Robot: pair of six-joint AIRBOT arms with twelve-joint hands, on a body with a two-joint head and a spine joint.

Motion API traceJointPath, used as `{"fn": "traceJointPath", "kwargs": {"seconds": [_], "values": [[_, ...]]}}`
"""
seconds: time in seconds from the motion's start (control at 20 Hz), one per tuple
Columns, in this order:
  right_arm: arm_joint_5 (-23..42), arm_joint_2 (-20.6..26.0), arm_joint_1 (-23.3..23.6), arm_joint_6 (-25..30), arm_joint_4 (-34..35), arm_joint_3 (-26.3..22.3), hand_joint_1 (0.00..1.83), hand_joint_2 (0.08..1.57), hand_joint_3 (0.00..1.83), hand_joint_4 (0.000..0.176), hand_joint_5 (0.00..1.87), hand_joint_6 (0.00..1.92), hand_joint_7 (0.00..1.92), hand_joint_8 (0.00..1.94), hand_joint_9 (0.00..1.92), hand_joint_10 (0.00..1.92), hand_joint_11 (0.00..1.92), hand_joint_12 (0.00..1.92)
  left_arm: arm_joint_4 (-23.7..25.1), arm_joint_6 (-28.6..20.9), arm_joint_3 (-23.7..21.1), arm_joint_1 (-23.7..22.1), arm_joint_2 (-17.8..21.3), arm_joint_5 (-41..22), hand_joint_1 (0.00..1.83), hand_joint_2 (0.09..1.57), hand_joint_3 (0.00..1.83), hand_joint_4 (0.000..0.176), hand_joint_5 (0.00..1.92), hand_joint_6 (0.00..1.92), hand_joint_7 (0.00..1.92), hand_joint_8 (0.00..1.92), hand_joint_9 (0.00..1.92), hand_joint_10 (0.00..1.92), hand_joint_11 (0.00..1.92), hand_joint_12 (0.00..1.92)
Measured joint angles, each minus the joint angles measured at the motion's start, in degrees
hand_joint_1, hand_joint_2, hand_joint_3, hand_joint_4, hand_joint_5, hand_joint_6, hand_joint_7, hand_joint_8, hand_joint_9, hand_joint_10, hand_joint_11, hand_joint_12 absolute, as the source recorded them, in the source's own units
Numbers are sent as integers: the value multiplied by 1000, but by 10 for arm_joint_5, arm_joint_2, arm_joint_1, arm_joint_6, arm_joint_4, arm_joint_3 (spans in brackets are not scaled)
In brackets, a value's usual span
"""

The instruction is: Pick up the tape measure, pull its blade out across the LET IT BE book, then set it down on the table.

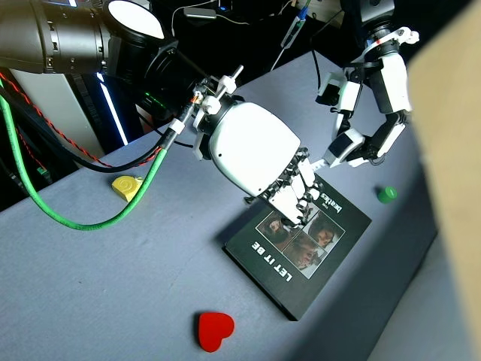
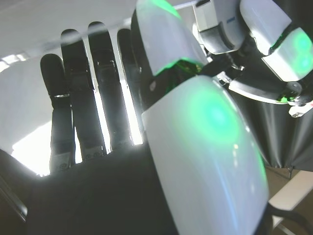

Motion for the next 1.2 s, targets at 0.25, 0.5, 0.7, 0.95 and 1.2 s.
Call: {"fn": "traceJointPath", "kwargs": {"seconds": [0.25, 0.5, 0.7, 0.95, 1.2], "values": [[2, 0, -1, 0, 1, 3, 1005, 1166, 0, 0, 679, 19, 780, 12, 710, 44, 248, 1221, -1, 0, -3, 0, -3, -10, 1496, 1058, 0, 0, 949, 894, 1200, 411, 1055, 897, 917, 1406], [5, -2, -1, 0, 1, 14, 996, 1164, 0, 0, 685, 18, 787, 12, 713, 41, 254, 1220, -2, 1, -3, 0, -3, -17, 1496, 1057, 0, 0, 959, 892, 1208, 393, 1042, 907, 918, 1400], [5, -2, -1, 0, 1, 16, 996, 1164, 0, 0, 670, 8, 795, 12, 712, 37, 255, 1214, -2, 0, -3, 1, -3, -19, 1496, 1057, 0, 0, 960, 893, 1205, 401, 1036, 914, 932, 1389], [6, -2, -1, 2, 0, 16, 985, 1159, 0, 0, 702, 19, 812, 16, 721, 38, 250, 1209, -3, 0, -3, 1, -3, -19, 1496, 1055, 0, 0, 963, 887, 1204, 400, 1049, 896, 934, 1386], [6, -2, -1, 2, -1, 16, 985, 1160, 0, 0, 712, 21, 813, 14, 728, 38, 248, 1206, -4, 0, -3, 1, -4, -19, 1496, 1053, 0, 0, 963, 880, 1196, 407, 1067, 875, 941, 1380]]}}
